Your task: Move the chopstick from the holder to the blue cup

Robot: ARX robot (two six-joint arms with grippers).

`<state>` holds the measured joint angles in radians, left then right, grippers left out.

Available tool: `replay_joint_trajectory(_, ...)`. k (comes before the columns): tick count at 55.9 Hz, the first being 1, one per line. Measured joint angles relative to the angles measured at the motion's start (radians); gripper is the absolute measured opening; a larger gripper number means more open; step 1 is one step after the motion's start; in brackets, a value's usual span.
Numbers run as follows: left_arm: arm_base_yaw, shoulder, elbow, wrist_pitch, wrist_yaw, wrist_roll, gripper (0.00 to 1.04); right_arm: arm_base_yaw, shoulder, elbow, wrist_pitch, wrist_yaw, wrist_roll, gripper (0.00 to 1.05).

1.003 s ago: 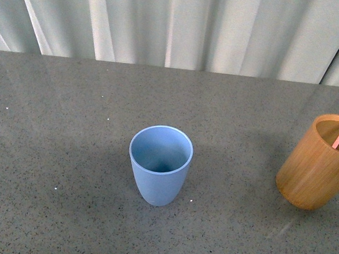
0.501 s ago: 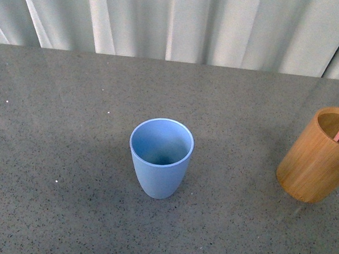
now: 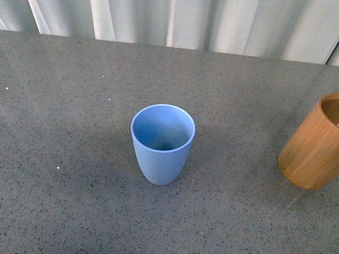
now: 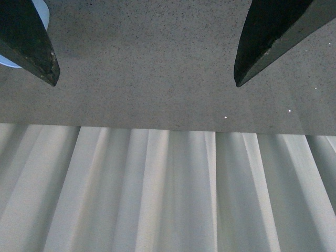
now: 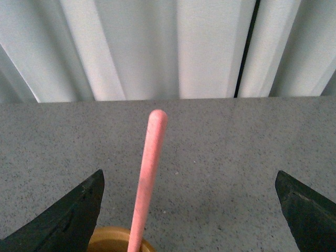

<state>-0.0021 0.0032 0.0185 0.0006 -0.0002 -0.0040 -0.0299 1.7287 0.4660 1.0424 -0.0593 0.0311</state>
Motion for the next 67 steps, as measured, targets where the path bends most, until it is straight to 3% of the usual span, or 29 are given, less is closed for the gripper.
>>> replay_joint_trajectory(43,0.000,0.000,0.000,0.000,0.000,0.000,0.98,0.081,0.106,0.119,-0.005,0.031,0.025,0.95)
replay_joint_trajectory(67,0.000,0.000,0.000,0.000,0.000,0.000,0.98,0.111,0.109,0.124,-0.009,0.044,0.026,0.13)
